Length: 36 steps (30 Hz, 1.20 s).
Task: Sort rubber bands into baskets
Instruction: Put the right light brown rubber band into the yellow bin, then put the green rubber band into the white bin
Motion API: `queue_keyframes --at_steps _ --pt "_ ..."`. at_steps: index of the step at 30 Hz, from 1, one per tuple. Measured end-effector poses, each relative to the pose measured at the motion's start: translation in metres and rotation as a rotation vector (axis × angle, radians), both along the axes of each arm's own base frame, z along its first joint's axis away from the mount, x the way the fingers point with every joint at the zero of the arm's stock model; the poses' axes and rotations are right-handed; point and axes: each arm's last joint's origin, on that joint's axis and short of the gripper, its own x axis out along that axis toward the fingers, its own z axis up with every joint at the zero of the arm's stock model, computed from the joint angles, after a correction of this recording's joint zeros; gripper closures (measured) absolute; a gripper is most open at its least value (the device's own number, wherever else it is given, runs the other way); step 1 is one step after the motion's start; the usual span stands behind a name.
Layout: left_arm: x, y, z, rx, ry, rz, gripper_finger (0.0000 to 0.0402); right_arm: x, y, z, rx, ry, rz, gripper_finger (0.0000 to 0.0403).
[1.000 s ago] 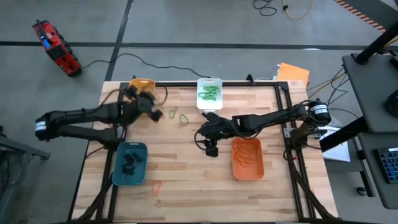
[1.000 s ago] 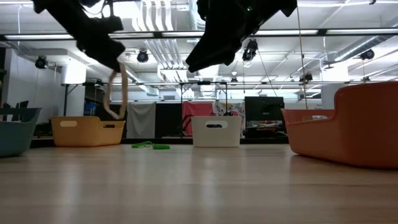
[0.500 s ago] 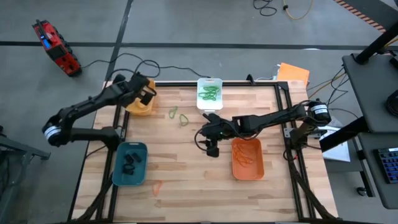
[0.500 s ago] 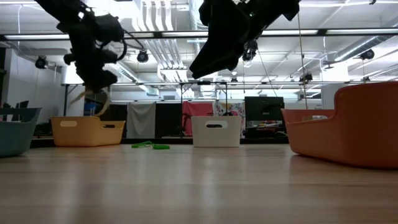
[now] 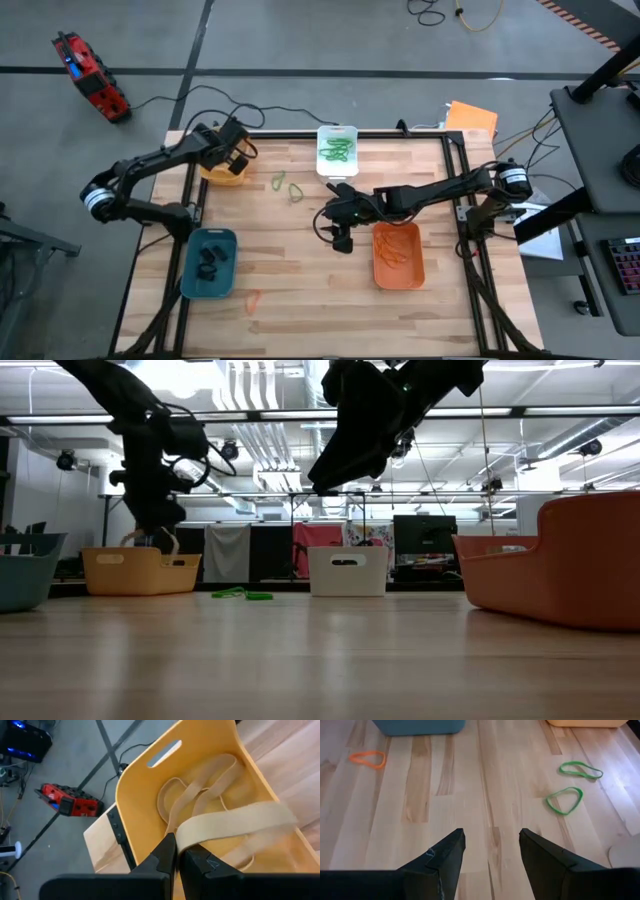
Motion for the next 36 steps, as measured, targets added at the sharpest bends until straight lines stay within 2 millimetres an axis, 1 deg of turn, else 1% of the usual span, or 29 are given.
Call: queue_keyframes --at_steps 5,9,14,21,24,28,31,36 --pt "0.0023 0.0026 -0.0062 -0.015 0.025 0.004 0.0402 -0.0001 0.0000 -0.0004 0.006 0.001 -0.005 0.0220" --pt "0.0023 0.0045 -0.0071 0.025 0.059 0.036 0.0396 -0.0001 0.0000 -0.0004 0.005 0.001 -0.005 0.0220" --pt "0.0019 0.0044 -0.0064 0.034 0.062 0.041 0.0362 -0.0004 0.0000 -0.0009 0.005 0.002 -0.004 0.0220" --pt "0.0014 0.0045 -0.0054 0.050 0.070 0.049 0.0291 -0.0003 0.0000 -0.0022 0.005 -0.009 -0.004 0.0220" --pt "0.0013 0.0045 -0.0053 0.051 0.071 0.050 0.0268 -0.0006 0.0000 -0.0031 0.005 -0.008 -0.004 0.0220" --pt "0.0012 0.0045 -0.0052 0.053 0.073 0.051 0.0249 -0.0012 -0.0001 -0.0047 0.005 -0.006 -0.004 0.0220" --pt "0.0000 0.0049 -0.0041 0.086 0.110 0.070 0.0240 -0.0016 -0.0001 -0.0057 0.009 -0.005 -0.008 0.0220" --pt "0.0013 0.0060 0.0028 0.086 0.118 0.063 0.0227 -0.0012 -0.0001 -0.0059 0.010 -0.017 -0.008 0.0220"
